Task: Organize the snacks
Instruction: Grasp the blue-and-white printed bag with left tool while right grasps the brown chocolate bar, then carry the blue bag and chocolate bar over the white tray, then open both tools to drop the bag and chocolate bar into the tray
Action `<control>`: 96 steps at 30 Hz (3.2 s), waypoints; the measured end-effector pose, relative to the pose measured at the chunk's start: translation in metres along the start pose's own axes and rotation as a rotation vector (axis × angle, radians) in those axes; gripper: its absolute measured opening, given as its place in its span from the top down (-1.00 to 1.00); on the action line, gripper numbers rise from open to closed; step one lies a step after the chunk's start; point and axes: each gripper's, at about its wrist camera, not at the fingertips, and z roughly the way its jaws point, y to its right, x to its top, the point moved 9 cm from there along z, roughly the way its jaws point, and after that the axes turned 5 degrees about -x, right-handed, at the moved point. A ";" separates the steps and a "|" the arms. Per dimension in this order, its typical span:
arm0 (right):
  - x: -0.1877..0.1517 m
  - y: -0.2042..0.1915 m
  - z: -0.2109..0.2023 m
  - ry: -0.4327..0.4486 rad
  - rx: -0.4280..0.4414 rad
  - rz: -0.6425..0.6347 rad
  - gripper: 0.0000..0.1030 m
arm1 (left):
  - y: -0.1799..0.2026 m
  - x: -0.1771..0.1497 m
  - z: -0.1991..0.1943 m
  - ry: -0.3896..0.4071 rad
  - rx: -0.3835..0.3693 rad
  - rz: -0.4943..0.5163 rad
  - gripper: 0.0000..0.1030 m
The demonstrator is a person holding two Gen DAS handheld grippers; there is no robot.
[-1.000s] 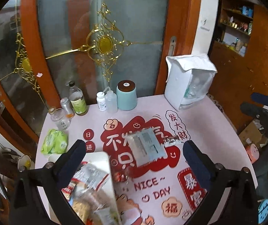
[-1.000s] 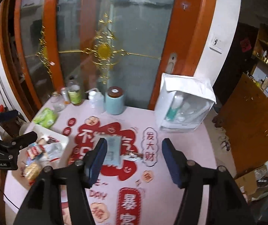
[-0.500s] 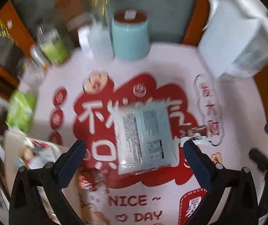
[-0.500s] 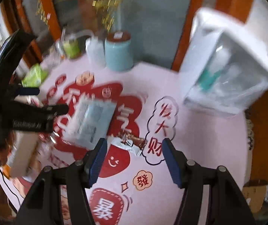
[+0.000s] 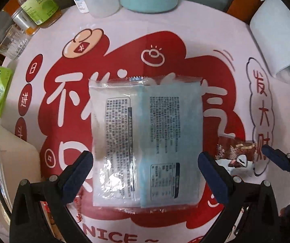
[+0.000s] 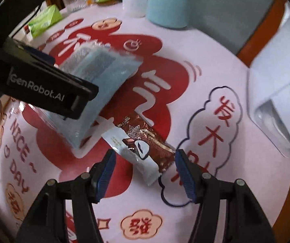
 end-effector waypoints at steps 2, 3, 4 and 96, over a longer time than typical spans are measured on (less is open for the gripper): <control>0.000 0.001 0.010 -0.007 0.003 -0.004 -0.19 | 0.000 -0.002 0.008 -0.018 -0.002 -0.015 -1.00; -0.001 0.000 0.014 -0.010 0.015 -0.001 -0.18 | -0.001 -0.002 0.011 -0.020 0.000 -0.021 -1.00; 0.001 0.001 0.013 0.012 0.034 0.010 -0.18 | -0.002 -0.002 0.014 -0.020 0.002 -0.023 -1.00; 0.133 -0.340 -0.169 0.173 0.276 0.316 0.25 | -0.334 -0.139 -0.251 0.526 -0.216 -0.099 -0.68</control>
